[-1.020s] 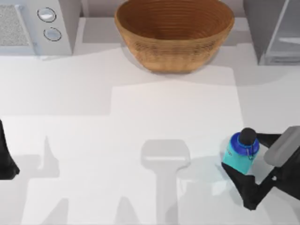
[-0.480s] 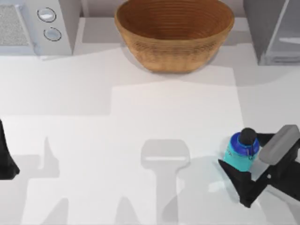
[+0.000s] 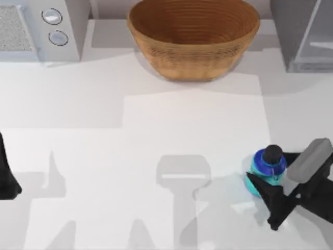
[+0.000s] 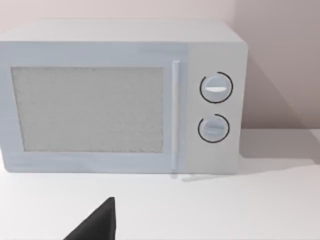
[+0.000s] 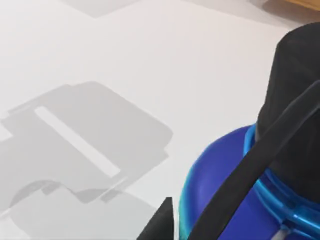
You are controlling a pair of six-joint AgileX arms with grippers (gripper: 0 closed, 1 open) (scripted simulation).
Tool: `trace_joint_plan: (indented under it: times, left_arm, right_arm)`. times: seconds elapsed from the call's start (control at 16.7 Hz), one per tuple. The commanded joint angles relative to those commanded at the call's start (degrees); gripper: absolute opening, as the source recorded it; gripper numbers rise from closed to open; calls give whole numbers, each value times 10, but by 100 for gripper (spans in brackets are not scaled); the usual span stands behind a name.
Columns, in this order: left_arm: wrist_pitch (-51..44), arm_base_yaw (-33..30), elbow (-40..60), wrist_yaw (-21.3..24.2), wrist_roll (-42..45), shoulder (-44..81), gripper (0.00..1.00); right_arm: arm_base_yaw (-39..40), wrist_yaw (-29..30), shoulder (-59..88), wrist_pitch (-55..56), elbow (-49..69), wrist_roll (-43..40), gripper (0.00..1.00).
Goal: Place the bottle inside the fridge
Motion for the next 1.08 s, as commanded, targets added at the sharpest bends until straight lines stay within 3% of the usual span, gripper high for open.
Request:
trace_joint_plan:
  times: [0.12, 0.18, 0.78, 1.08]
  left_arm:
    - [0, 0, 0, 0, 0, 0, 100]
    - [0, 0, 0, 0, 0, 0, 100]
    - [0, 0, 0, 0, 0, 0, 100]
    - [0, 0, 0, 0, 0, 0, 100]
  right_arm:
    - [0, 0, 0, 0, 0, 0, 3]
    - [0, 0, 0, 0, 0, 0, 1]
    - [-7, -6, -6, -8, -1, -2, 1]
    - [-89, -83, -84, -128, 6, -44, 1]
